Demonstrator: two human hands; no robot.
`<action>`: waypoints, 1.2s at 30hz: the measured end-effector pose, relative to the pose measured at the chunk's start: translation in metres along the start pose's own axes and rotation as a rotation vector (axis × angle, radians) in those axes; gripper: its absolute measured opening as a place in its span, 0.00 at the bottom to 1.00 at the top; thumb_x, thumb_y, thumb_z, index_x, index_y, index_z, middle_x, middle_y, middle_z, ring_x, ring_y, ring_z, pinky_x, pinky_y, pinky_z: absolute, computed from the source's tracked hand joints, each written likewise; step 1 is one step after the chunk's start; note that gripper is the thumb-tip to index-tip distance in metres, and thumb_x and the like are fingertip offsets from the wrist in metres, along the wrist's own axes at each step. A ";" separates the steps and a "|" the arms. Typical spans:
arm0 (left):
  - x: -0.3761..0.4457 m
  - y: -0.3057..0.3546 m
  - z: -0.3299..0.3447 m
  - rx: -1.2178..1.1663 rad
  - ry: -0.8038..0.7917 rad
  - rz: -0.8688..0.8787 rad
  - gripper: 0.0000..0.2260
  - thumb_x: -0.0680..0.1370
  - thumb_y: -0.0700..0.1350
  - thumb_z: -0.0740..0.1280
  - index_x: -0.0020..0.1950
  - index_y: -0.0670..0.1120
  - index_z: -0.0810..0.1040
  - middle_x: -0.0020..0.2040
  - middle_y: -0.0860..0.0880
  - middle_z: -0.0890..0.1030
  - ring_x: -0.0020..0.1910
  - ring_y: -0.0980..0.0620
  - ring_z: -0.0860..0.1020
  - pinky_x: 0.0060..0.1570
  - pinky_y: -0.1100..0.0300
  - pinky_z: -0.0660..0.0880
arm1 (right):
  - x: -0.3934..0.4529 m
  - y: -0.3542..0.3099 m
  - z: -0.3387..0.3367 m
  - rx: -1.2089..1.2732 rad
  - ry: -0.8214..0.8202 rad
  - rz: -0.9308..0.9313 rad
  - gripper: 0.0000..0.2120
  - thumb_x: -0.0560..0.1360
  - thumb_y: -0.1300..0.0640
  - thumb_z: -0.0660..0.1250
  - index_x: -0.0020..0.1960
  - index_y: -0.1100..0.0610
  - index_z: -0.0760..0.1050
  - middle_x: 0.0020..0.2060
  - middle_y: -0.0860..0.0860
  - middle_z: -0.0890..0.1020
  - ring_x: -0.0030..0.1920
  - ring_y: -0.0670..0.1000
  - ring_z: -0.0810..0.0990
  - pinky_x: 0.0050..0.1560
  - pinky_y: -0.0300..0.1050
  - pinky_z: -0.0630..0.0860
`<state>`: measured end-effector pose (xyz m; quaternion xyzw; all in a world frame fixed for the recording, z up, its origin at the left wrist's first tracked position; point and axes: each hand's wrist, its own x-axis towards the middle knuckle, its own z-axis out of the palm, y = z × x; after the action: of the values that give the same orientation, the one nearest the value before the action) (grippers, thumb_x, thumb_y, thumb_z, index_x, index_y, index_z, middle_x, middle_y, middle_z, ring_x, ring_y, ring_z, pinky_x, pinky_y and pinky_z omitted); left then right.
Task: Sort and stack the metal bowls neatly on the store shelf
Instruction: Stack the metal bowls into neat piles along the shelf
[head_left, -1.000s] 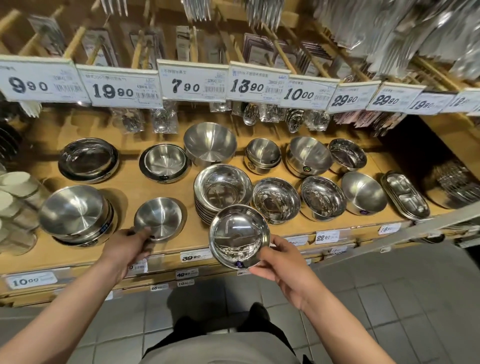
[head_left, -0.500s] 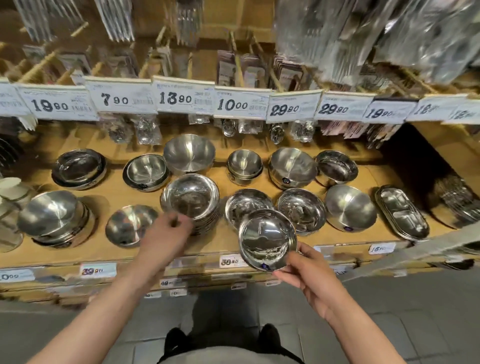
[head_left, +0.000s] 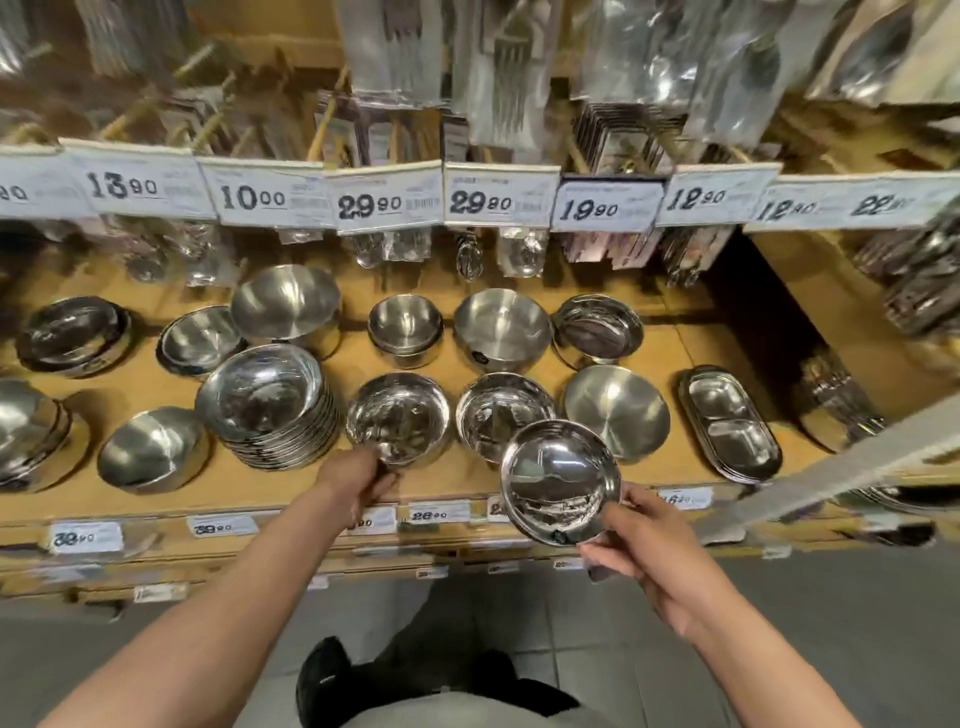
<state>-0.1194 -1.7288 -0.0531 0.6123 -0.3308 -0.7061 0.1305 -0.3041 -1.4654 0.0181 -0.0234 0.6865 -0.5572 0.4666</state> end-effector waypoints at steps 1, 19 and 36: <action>-0.002 0.001 0.002 -0.008 0.004 0.003 0.09 0.83 0.41 0.65 0.49 0.36 0.76 0.30 0.43 0.85 0.41 0.47 0.82 0.39 0.61 0.82 | 0.002 -0.001 -0.002 0.007 -0.004 0.003 0.11 0.79 0.71 0.63 0.55 0.61 0.81 0.37 0.56 0.87 0.35 0.50 0.86 0.33 0.39 0.83; -0.018 0.008 -0.004 -0.004 0.073 0.035 0.07 0.82 0.38 0.66 0.53 0.33 0.76 0.43 0.36 0.83 0.30 0.46 0.84 0.24 0.62 0.80 | 0.026 -0.004 0.000 0.126 -0.031 0.061 0.11 0.79 0.71 0.64 0.58 0.63 0.79 0.48 0.58 0.88 0.42 0.53 0.87 0.35 0.42 0.85; -0.024 -0.013 0.012 0.000 0.020 -0.070 0.15 0.80 0.49 0.70 0.54 0.36 0.78 0.47 0.39 0.83 0.39 0.47 0.81 0.31 0.63 0.81 | 0.021 0.006 -0.015 0.187 0.056 0.086 0.06 0.78 0.71 0.65 0.48 0.62 0.76 0.31 0.50 0.85 0.34 0.48 0.84 0.33 0.40 0.84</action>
<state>-0.1223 -1.7012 -0.0424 0.6306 -0.3078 -0.7041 0.1090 -0.3233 -1.4635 -0.0004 0.0653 0.6447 -0.5988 0.4707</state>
